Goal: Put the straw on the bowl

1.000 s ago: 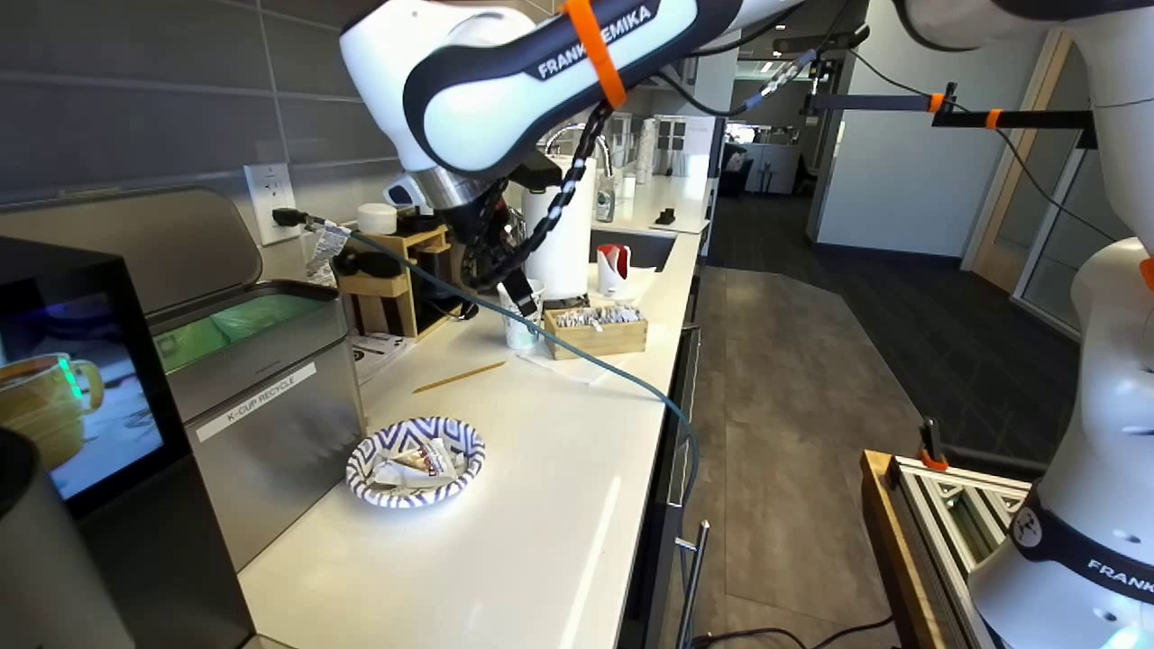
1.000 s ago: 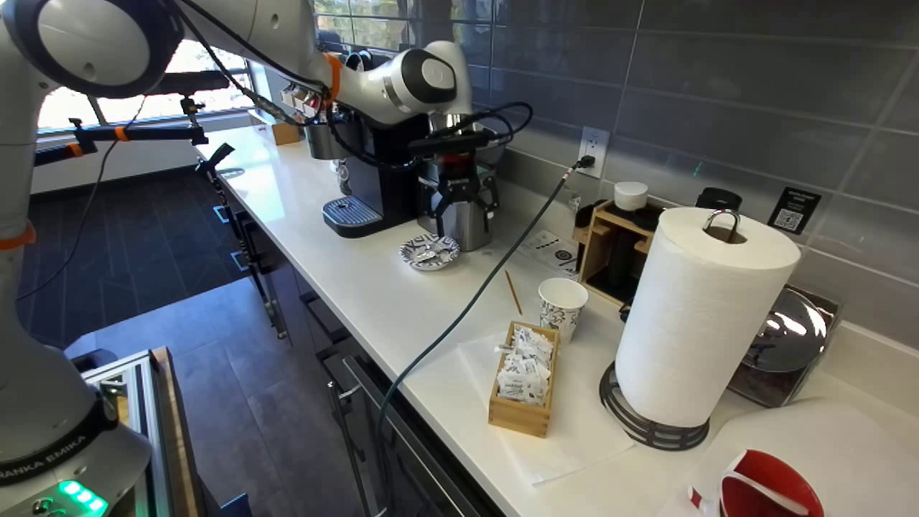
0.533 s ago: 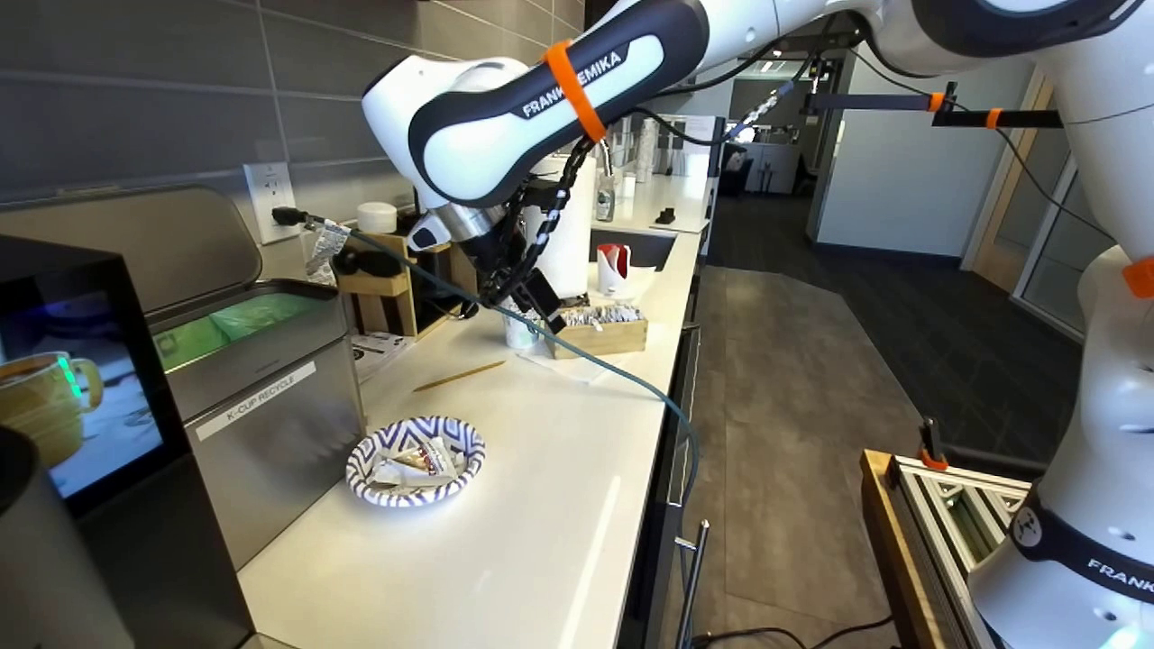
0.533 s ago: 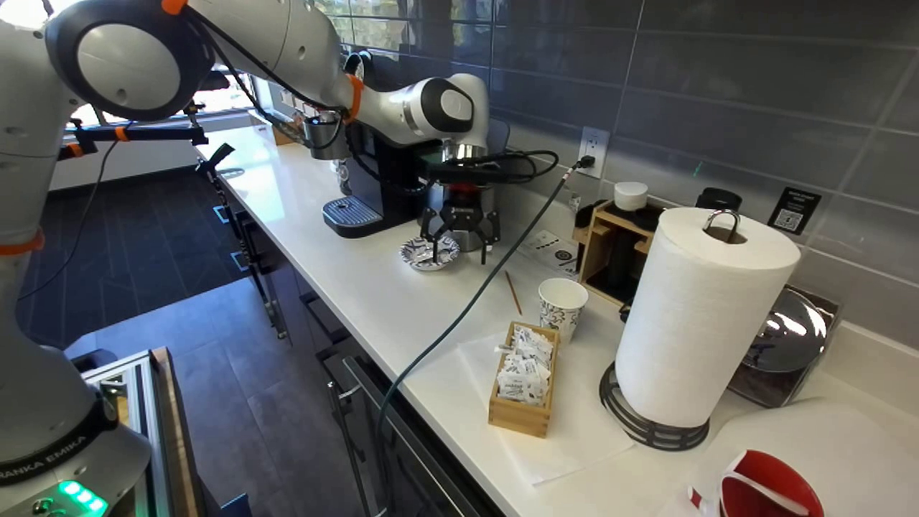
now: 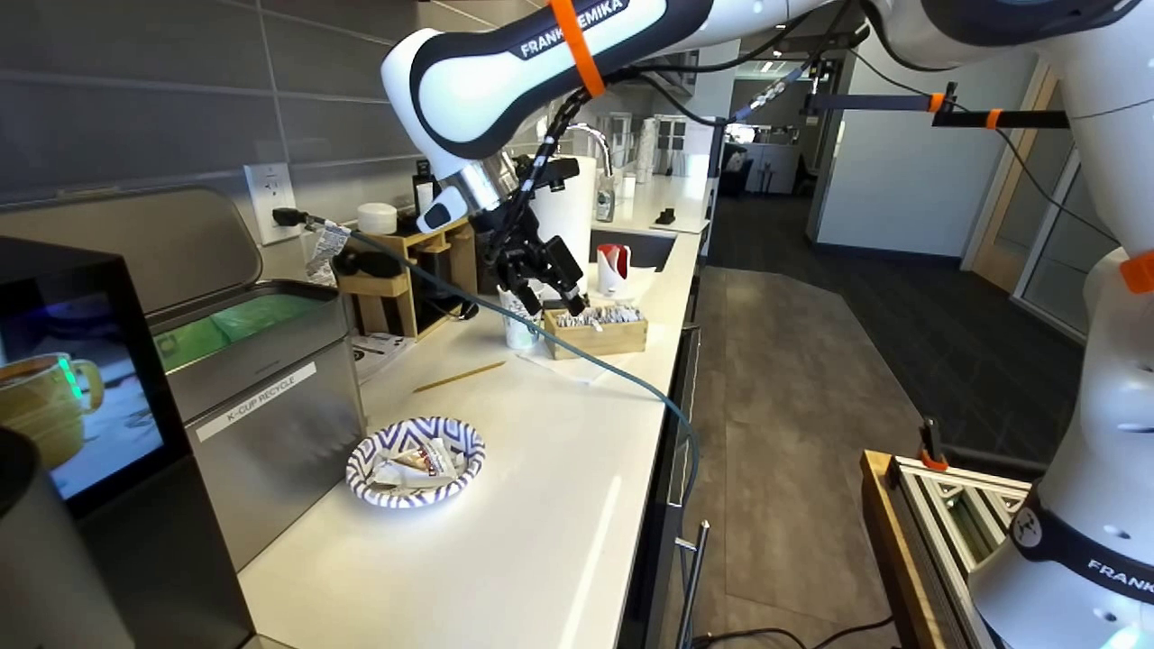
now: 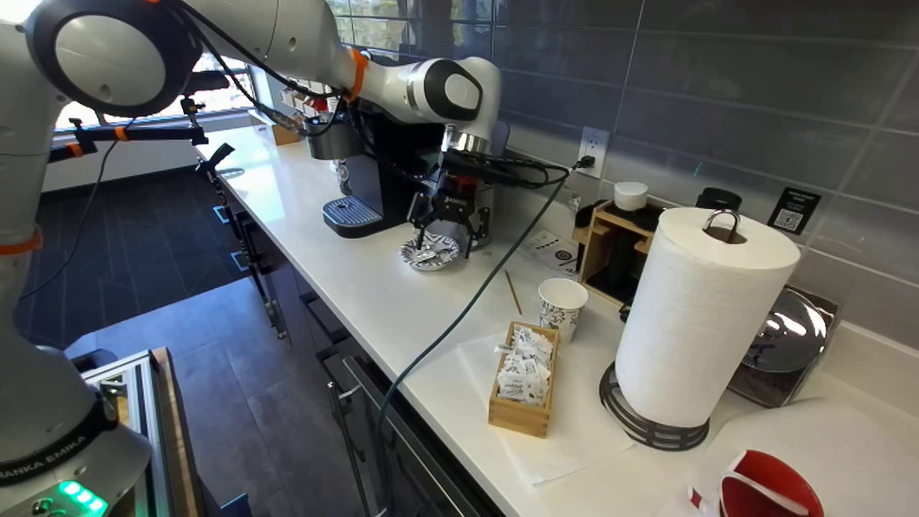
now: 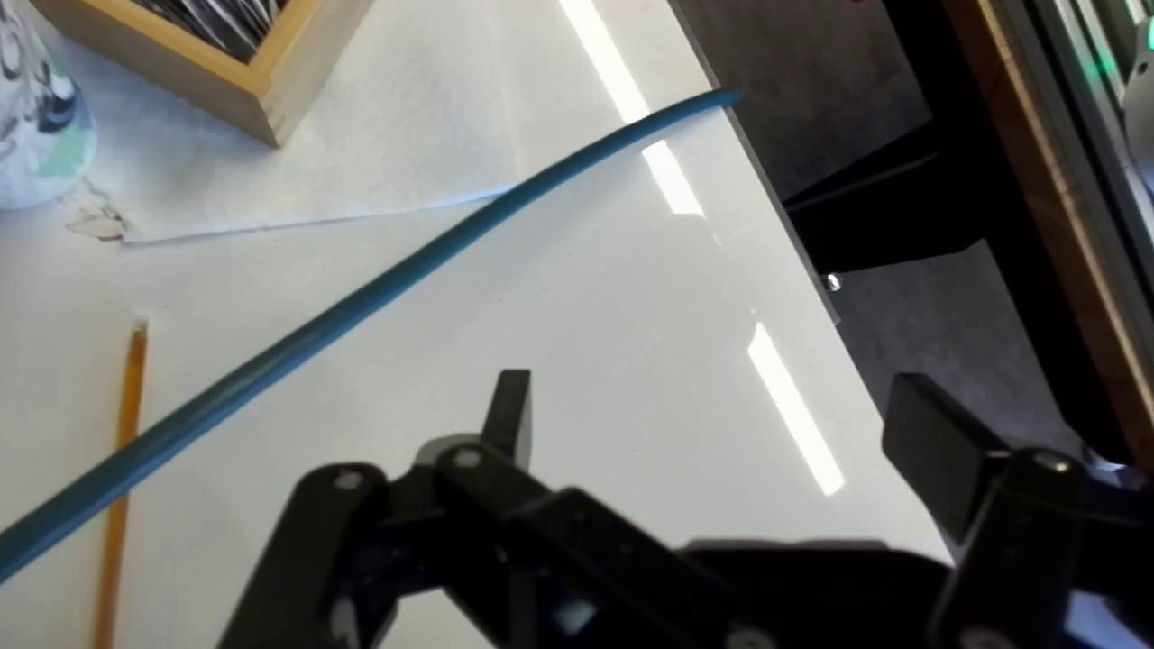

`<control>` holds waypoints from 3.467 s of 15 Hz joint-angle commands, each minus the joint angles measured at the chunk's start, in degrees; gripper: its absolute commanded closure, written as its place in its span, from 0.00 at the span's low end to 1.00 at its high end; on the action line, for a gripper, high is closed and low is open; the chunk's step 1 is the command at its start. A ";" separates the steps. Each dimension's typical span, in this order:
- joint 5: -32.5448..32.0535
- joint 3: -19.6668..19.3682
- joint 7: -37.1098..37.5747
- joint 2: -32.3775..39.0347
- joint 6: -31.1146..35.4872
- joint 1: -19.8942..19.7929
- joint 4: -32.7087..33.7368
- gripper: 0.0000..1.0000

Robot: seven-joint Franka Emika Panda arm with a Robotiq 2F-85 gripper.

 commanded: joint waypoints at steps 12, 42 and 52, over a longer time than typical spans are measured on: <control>8.13 0.67 -1.59 0.36 3.55 -1.91 -0.60 0.00; 6.50 -0.29 5.31 15.04 20.61 -0.97 8.45 0.00; 8.04 0.93 4.29 16.78 24.81 -1.35 10.85 0.00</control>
